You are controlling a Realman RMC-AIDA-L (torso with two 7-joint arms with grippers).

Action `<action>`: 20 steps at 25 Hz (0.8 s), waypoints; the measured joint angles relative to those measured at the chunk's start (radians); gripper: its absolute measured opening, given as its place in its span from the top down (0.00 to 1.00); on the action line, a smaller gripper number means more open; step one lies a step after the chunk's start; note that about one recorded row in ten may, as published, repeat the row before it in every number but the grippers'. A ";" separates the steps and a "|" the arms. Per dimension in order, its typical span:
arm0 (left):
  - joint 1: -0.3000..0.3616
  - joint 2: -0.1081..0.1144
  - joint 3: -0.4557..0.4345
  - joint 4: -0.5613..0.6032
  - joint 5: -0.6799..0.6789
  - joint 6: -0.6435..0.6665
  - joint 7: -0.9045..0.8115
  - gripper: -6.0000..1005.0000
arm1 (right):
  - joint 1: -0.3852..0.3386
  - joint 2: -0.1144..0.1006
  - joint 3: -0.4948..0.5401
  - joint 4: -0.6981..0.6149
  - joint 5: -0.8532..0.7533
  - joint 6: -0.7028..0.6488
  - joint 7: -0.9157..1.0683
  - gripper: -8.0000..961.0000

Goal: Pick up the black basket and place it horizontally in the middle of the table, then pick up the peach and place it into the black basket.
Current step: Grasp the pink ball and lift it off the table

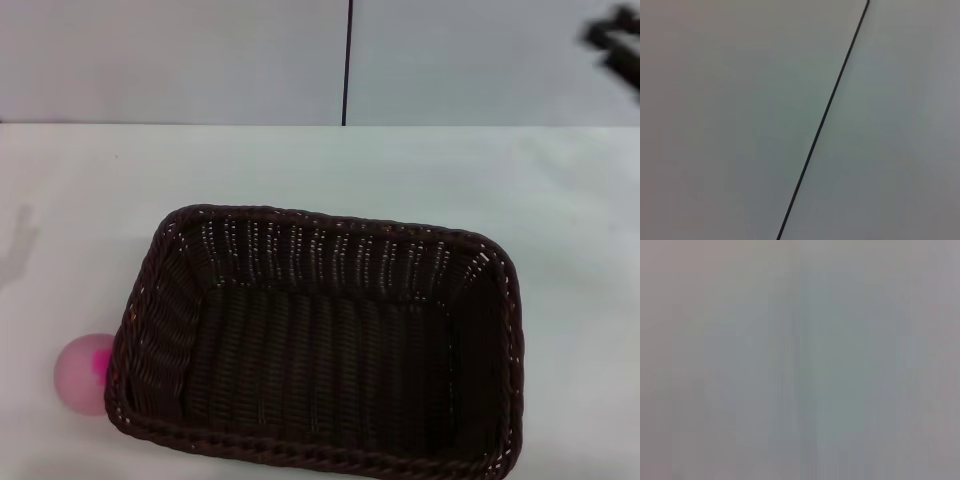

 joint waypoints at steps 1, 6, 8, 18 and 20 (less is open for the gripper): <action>0.000 -0.001 -0.003 0.006 -0.001 0.000 0.003 0.18 | -0.045 0.000 0.059 0.051 0.088 0.005 -0.037 0.49; -0.008 -0.007 -0.037 -0.027 -0.009 -0.017 0.147 0.19 | -0.135 -0.002 0.243 0.190 0.232 0.014 -0.136 0.49; -0.007 -0.008 -0.053 -0.050 -0.009 -0.019 0.195 0.19 | -0.143 -0.002 0.281 0.217 0.242 0.016 -0.158 0.49; -0.004 0.006 0.051 0.146 0.073 0.016 -0.021 0.20 | -0.170 -0.004 0.385 0.289 0.252 0.113 -0.189 0.49; -0.009 0.014 0.157 0.293 0.109 0.017 -0.180 0.21 | -0.170 -0.004 0.386 0.290 0.254 0.124 -0.189 0.49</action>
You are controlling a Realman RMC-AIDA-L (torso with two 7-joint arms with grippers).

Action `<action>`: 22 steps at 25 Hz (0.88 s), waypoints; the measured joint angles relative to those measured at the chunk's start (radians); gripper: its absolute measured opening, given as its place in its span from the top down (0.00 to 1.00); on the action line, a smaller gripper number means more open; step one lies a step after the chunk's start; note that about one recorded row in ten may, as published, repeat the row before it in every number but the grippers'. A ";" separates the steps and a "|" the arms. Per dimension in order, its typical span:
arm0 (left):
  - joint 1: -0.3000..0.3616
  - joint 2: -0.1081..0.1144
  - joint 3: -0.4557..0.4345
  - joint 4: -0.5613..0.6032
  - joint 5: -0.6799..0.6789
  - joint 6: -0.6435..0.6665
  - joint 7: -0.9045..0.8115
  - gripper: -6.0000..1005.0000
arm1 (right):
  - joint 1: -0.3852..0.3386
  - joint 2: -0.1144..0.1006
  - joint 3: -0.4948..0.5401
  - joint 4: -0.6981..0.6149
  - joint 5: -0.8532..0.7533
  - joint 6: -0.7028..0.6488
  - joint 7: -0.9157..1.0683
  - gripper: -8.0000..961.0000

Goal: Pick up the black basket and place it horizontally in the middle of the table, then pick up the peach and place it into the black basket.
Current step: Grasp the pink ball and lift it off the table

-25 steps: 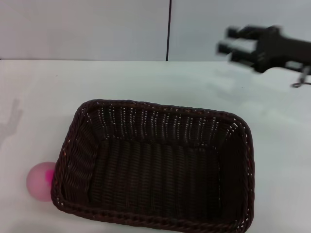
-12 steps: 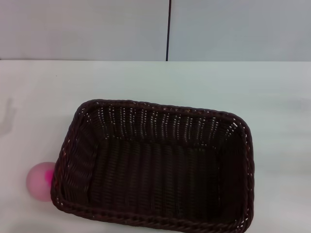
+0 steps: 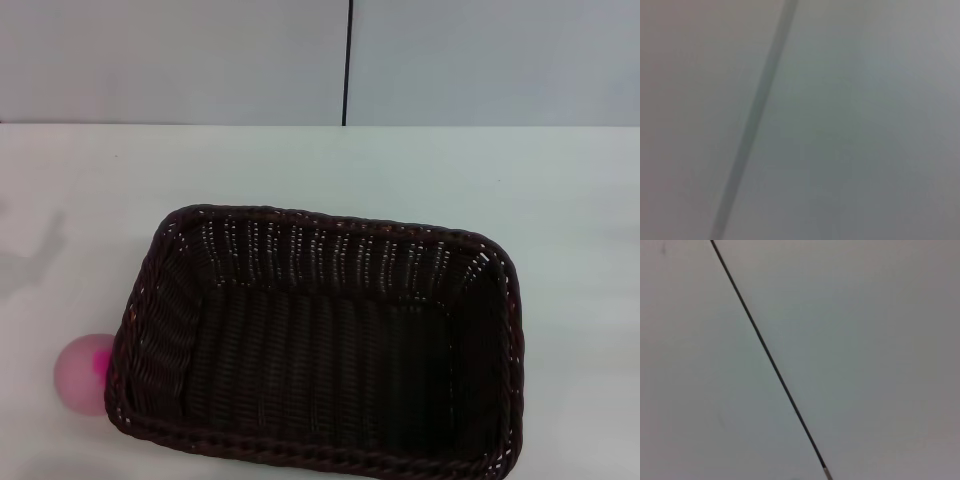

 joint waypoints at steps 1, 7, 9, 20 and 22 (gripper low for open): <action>0.007 0.020 0.102 0.101 0.033 0.009 -0.104 0.21 | 0.000 0.000 0.006 0.001 0.001 0.013 0.000 0.49; 0.036 0.088 0.260 0.188 0.131 0.067 -0.195 0.22 | -0.004 0.000 0.097 0.003 0.003 0.052 0.003 0.49; 0.054 0.100 0.276 0.217 0.188 0.097 -0.217 0.22 | -0.012 -0.001 0.143 0.009 0.003 0.066 0.007 0.49; 0.055 0.084 0.282 0.264 0.430 0.097 -0.260 0.23 | 0.017 -0.002 0.240 0.042 0.004 0.096 0.009 0.49; 0.051 0.079 0.282 0.267 0.445 0.093 -0.260 0.23 | 0.021 -0.002 0.240 0.046 0.004 0.096 0.009 0.49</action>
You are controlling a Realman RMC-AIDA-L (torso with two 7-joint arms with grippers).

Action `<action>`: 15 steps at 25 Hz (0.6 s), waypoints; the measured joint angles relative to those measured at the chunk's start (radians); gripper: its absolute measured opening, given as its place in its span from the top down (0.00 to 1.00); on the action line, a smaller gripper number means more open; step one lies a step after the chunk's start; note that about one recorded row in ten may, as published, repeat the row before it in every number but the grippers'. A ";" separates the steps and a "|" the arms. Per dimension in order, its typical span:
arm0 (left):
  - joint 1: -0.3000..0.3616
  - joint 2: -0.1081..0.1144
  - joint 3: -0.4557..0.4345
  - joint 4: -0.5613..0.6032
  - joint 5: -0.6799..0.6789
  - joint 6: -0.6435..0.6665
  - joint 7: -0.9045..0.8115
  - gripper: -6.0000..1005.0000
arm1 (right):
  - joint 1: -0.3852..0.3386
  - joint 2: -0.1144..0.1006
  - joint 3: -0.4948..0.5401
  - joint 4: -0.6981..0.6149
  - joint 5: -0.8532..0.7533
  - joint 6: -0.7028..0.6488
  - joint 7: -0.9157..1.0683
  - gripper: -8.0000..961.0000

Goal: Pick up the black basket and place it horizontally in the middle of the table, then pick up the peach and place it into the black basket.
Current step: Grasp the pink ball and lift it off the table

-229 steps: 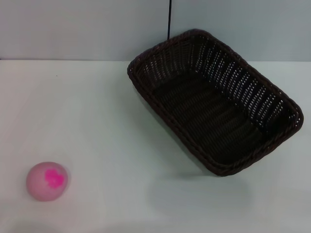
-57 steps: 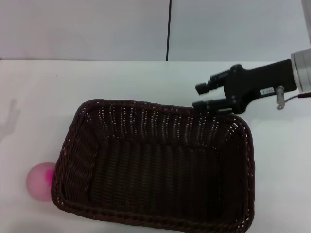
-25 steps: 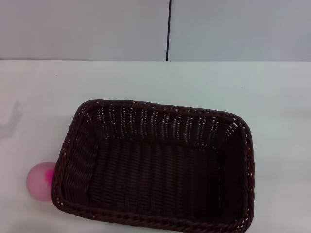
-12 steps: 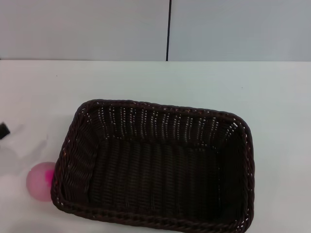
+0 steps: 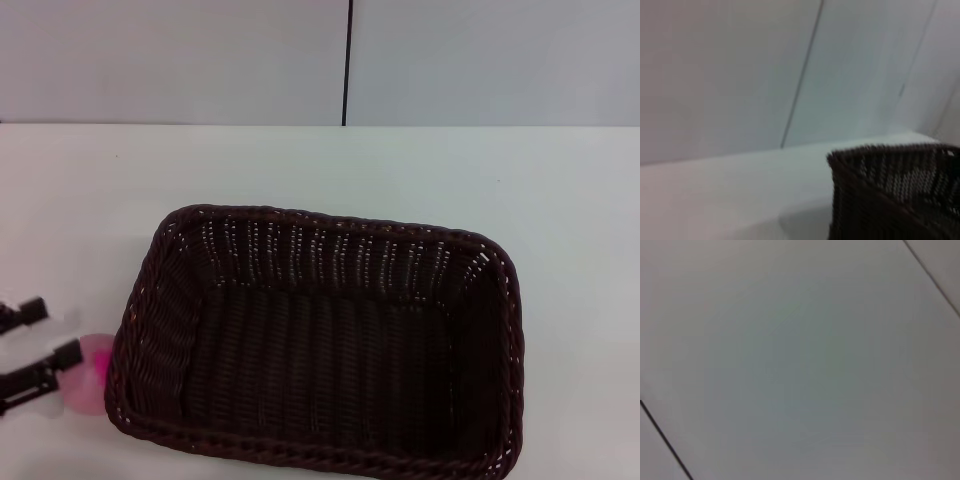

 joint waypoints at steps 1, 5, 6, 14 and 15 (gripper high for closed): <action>0.000 0.000 0.000 0.000 0.000 0.000 0.000 0.24 | 0.003 0.000 0.000 0.005 0.000 0.000 0.000 0.49; -0.017 -0.013 0.001 0.006 0.073 -0.048 0.000 0.24 | 0.008 -0.002 -0.006 0.015 0.000 0.001 0.000 0.49; -0.017 -0.014 0.002 0.006 0.082 -0.058 0.000 0.24 | 0.008 -0.002 -0.006 0.015 0.000 0.001 0.000 0.49; -0.018 -0.018 0.012 0.007 0.099 -0.077 0.000 0.32 | 0.007 0.001 -0.005 0.020 0.000 0.001 0.001 0.49; -0.018 -0.018 0.012 0.007 0.099 -0.077 0.000 0.32 | 0.007 0.001 -0.005 0.020 0.000 0.001 0.001 0.49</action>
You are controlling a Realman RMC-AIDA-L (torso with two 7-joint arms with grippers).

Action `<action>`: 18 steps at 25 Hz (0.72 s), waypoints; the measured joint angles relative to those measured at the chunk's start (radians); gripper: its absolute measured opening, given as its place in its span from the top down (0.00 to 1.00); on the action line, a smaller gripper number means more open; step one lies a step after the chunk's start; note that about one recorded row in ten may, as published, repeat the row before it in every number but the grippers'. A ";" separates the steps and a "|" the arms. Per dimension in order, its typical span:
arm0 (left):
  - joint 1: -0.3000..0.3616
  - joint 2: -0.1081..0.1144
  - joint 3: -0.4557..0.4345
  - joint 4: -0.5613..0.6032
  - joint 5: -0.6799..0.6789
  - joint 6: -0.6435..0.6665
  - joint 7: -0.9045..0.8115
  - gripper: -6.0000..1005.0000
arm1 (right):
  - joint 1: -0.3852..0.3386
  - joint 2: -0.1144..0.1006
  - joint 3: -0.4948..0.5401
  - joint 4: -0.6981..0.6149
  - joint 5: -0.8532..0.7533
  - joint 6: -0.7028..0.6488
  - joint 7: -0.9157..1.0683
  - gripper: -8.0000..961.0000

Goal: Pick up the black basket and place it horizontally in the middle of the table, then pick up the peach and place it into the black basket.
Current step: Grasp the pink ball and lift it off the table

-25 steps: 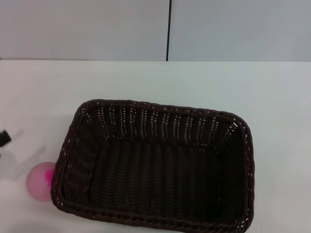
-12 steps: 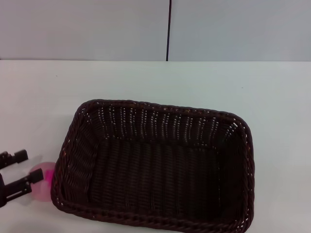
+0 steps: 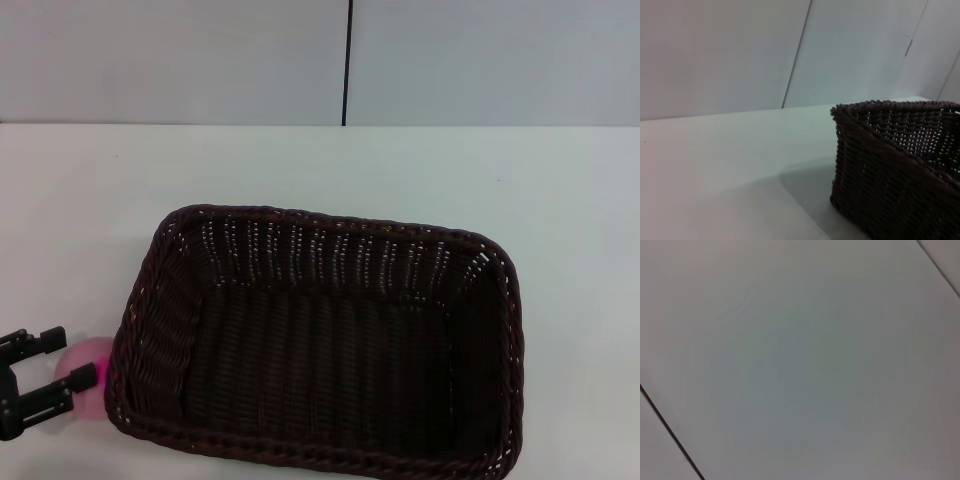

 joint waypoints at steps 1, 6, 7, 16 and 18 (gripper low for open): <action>0.000 0.000 0.000 0.000 0.000 0.000 0.000 0.32 | 0.000 0.000 0.000 0.000 0.000 0.000 0.000 0.49; 0.004 -0.002 0.019 0.001 0.001 -0.011 0.000 0.32 | -0.001 -0.001 0.002 0.007 0.000 0.000 0.001 0.49; 0.004 -0.002 0.019 0.001 0.001 -0.011 0.000 0.32 | 0.000 -0.002 0.002 0.010 0.000 0.000 0.001 0.49; -0.011 -0.006 0.020 0.001 0.051 -0.034 -0.010 0.37 | 0.001 -0.003 0.000 0.013 0.000 0.000 0.001 0.49; -0.012 -0.006 0.018 0.001 0.050 -0.034 -0.008 0.41 | 0.001 -0.004 0.001 0.013 0.000 0.000 0.001 0.49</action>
